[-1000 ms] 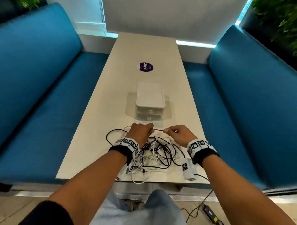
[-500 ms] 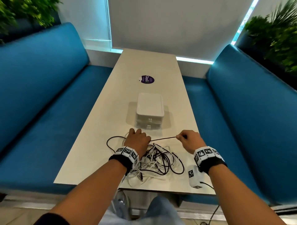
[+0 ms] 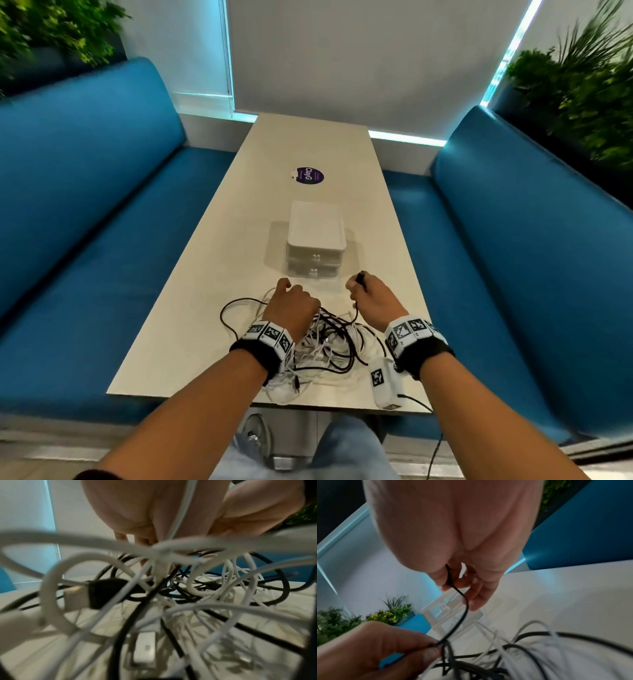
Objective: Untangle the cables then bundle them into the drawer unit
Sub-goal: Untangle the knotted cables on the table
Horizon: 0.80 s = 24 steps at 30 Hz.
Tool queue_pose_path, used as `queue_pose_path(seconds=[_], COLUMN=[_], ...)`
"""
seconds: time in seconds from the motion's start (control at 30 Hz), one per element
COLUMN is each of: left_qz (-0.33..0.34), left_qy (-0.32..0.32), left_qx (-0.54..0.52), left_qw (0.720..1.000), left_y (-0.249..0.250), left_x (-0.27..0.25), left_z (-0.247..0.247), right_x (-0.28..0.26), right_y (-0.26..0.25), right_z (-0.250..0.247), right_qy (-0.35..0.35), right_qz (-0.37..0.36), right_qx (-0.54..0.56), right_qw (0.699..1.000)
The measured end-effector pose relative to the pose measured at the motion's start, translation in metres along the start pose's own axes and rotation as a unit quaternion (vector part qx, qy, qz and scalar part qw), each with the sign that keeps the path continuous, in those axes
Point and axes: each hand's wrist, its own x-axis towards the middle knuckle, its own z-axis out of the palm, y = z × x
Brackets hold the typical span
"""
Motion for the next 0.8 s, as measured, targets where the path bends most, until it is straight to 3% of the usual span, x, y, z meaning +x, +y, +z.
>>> queue_pose_path(seconds=[0.07,0.17,0.23,0.3,0.43,0.63,0.8], left_qz=[-0.003,-0.012,-0.015,-0.023,-0.050,-0.007,-0.008], left_qy=[0.002,0.006,0.021,0.043,0.092,0.105,0.104], left_qx=[0.003,-0.015,-0.028,-0.037,-0.059,-0.064,-0.066], left_qw=[1.000,1.000,0.999,0.998,0.993,0.992,0.992], left_y=[0.001,0.004,0.004,0.002,-0.006,-0.018,-0.014], left_x=[-0.001,0.000,0.000,-0.001,-0.005,-0.012,-0.003], left_z=[-0.002,-0.003,-0.001,0.003,0.012,0.024,0.015], right_x=[-0.001,-0.003,-0.002,-0.002,-0.006,0.005,-0.003], right_y=[-0.009,-0.025,-0.031,-0.033,-0.022,-0.007,0.004], right_z=[0.008,0.016,0.021,0.022,0.018,-0.012,-0.013], right_qy=[-0.007,-0.034,-0.061,-0.065,-0.046,-0.018,0.004], right_qz=[0.014,-0.001,-0.025,-0.061,-0.132,-0.118,-0.080], right_qx=[0.097,0.135,0.079,-0.053,-0.279,-0.393,-0.407], right_qw=[0.995,0.990,0.995,0.995,0.950,0.912,0.910])
